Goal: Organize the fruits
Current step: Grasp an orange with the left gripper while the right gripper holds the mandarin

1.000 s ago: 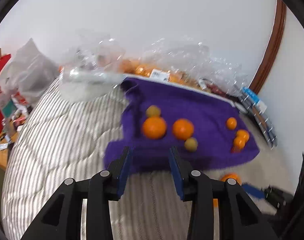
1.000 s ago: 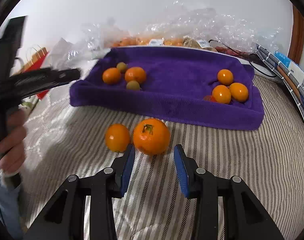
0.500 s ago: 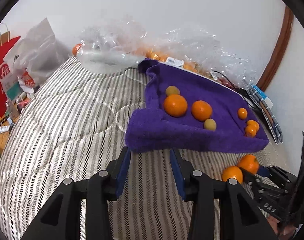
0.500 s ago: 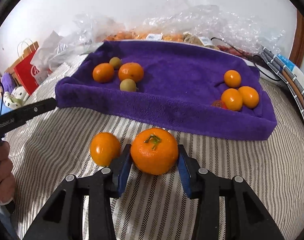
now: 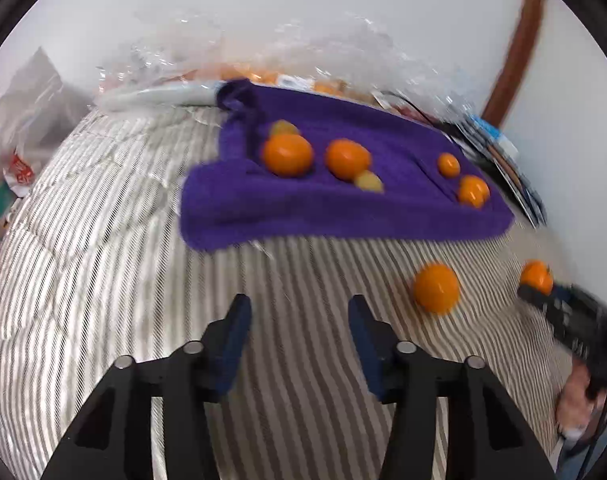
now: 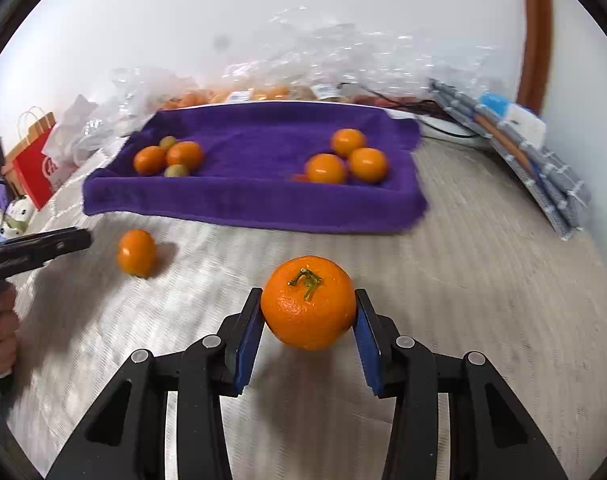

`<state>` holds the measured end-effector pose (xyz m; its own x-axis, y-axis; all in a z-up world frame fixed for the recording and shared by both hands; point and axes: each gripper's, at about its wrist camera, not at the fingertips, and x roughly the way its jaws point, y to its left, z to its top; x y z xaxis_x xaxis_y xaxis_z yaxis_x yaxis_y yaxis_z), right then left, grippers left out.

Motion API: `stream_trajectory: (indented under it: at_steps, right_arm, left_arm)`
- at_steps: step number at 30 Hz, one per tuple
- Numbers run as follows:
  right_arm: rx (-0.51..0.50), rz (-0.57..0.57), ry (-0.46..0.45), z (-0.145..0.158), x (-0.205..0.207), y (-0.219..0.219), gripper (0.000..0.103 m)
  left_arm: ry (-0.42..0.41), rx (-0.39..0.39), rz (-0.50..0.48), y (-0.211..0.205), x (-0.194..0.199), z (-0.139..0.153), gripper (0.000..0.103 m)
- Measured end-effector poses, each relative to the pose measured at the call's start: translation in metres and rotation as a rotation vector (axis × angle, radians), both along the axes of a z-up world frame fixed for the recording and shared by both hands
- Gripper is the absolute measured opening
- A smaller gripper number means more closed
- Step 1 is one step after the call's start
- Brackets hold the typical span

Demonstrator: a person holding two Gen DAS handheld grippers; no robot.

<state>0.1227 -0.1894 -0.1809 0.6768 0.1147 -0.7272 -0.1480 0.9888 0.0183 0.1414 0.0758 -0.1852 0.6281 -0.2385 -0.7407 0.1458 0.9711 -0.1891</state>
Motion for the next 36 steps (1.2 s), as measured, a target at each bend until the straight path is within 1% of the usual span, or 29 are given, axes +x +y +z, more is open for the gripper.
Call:
stream_trajectory:
  at_steps: [1,4,7,8,10,12,14,16,18,21,22,23,24,25,26,29,36]
  right_arm:
    - [0.005,-0.007,-0.002,0.0,-0.001,-0.006,0.043]
    - [0.054,-0.035,-0.001,-0.001,-0.002,-0.025,0.043]
    - [0.122,-0.044,-0.006,0.0,-0.003,-0.037,0.043]
    - [0.131,-0.04,-0.009,0.0,-0.003,-0.037,0.043]
    - [0.138,-0.028,-0.015,0.001,-0.003,-0.038,0.043]
    - [0.112,-0.02,-0.031,0.003,-0.005,-0.039,0.043]
    - [0.093,-0.021,-0.047,0.005,-0.008,-0.044,0.043]
    - [0.099,-0.023,-0.051,0.005,-0.01,-0.051,0.043]
    - [0.13,-0.036,-0.044,0.004,-0.01,-0.059,0.043]
    - [0.171,-0.045,-0.039,0.003,-0.01,-0.066,0.043]
    - [0.174,-0.044,-0.037,0.003,-0.01,-0.066,0.043]
    - [0.172,-0.048,-0.036,0.003,-0.009,-0.066,0.043]
    - [0.171,-0.049,-0.036,0.002,-0.009,-0.066,0.043]
    - [0.172,-0.049,-0.036,0.002,-0.01,-0.066,0.043]
    - [0.18,-0.048,-0.038,0.003,-0.01,-0.066,0.043]
    - [0.192,-0.047,-0.039,0.002,-0.01,-0.068,0.043]
    - [0.176,-0.038,-0.034,0.002,-0.009,-0.063,0.043]
  left_arm:
    - [0.001,0.024,0.008,-0.003,-0.003,0.001,0.057]
    - [0.008,0.067,0.033,-0.008,-0.011,0.0,0.058]
    - [0.016,0.073,0.069,-0.009,-0.018,0.0,0.058]
    - [0.019,0.075,0.075,-0.009,-0.019,0.001,0.058]
    - [0.037,0.05,0.055,-0.014,-0.019,0.001,0.057]
    - [0.05,-0.014,0.015,-0.024,-0.018,0.004,0.057]
    - [0.031,-0.048,-0.015,-0.038,-0.016,0.01,0.057]
    - [0.016,-0.051,-0.042,-0.054,-0.009,0.014,0.057]
    - [0.009,-0.042,-0.056,-0.07,-0.003,0.014,0.057]
    - [0.003,-0.003,-0.048,-0.091,0.007,0.006,0.057]
    - [-0.002,0.01,-0.036,-0.096,0.01,0.002,0.055]
    - [-0.01,0.015,-0.03,-0.098,0.012,-0.001,0.051]
    - [-0.013,0.023,-0.025,-0.101,0.013,-0.003,0.037]
    - [-0.009,0.035,-0.021,-0.103,0.014,-0.005,0.032]
    - [-0.005,0.047,-0.021,-0.104,0.015,-0.006,0.032]
    - [-0.022,0.027,-0.03,-0.104,0.012,-0.003,0.032]
    - [-0.039,0.022,-0.014,-0.102,0.01,0.0,0.032]
